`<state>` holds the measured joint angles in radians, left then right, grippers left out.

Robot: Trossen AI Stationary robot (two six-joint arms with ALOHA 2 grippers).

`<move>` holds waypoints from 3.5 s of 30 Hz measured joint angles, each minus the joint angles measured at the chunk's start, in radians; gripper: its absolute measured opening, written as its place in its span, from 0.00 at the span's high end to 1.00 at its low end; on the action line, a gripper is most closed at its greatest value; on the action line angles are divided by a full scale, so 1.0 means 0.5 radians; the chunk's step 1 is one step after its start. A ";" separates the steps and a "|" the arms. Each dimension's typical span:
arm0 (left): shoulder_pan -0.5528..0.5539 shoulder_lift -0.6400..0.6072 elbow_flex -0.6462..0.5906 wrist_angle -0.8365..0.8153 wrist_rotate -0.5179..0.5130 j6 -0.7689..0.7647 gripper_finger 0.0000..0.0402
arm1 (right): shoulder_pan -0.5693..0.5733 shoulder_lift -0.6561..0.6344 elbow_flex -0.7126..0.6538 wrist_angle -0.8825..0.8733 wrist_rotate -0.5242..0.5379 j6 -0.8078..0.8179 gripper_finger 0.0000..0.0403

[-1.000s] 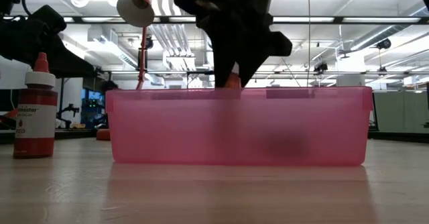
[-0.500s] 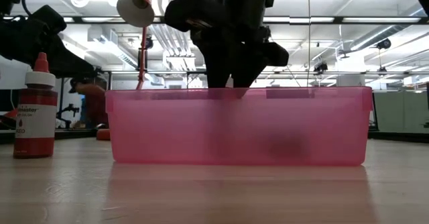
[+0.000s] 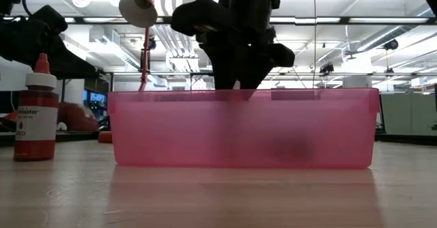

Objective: Pick & Place food coloring
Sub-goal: Put the large orange food coloring bottle in the red bin, then put the top small red food coloring bottle in the red bin

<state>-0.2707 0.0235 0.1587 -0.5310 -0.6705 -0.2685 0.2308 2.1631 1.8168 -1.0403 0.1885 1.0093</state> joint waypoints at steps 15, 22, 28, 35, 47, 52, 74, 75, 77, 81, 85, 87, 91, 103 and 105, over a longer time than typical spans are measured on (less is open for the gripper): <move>-0.001 0.000 0.000 0.000 0.000 0.000 0.58 | 0.000 0.001 -0.002 -0.004 -0.003 -0.008 0.60; 0.000 0.000 0.000 0.000 0.000 0.000 0.58 | 0.000 0.009 0.003 -0.007 -0.035 0.008 0.50; -0.001 0.000 0.000 0.000 0.000 0.000 0.58 | 0.000 0.009 0.019 -0.007 -0.034 -0.002 0.44; 0.000 0.000 0.000 0.000 0.000 0.000 0.58 | 0.004 -0.003 0.122 -0.134 0.012 -0.077 0.39; -0.001 -0.001 0.000 0.000 -0.001 0.000 0.58 | 0.027 -0.168 0.273 -0.273 0.193 -0.386 0.33; 0.000 0.000 0.000 0.000 0.001 0.000 0.58 | 0.032 -0.322 0.279 -0.310 0.273 -0.527 0.30; -0.001 0.000 0.000 0.000 0.000 0.000 0.58 | -0.118 -1.154 -0.411 -0.166 0.415 -1.172 0.10; -0.001 -0.001 0.000 0.000 0.000 0.000 0.58 | -0.149 -1.172 -0.441 -0.132 0.415 -1.217 0.10; -0.001 -0.001 0.000 0.000 -0.001 0.000 0.58 | -0.216 -1.189 -0.482 -0.103 0.409 -1.274 0.10; 0.000 0.000 0.000 0.000 0.000 0.000 0.58 | -0.380 -1.169 -0.504 -0.045 0.308 -1.417 0.10; -0.001 0.000 0.000 0.000 0.000 0.000 0.58 | -0.555 -1.110 -0.504 0.066 0.218 -1.546 0.10; 0.000 0.000 0.000 0.000 -0.001 0.000 0.58 | -0.638 -1.069 -0.504 0.116 0.178 -1.575 0.10; -0.001 0.000 0.000 0.000 0.000 0.000 0.58 | -0.800 -0.980 -0.504 0.193 0.022 -1.618 0.10; 0.000 0.000 0.000 0.000 0.000 0.000 0.58 | -1.079 -0.507 -0.181 0.308 -0.198 -1.749 0.10; -0.001 0.000 0.000 0.000 0.000 0.000 0.58 | -1.104 -0.419 -0.107 0.322 -0.239 -1.748 0.10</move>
<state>-0.2710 0.0235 0.1586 -0.5308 -0.6705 -0.2684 -0.3215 1.9535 1.7631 -0.8795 0.0692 0.1352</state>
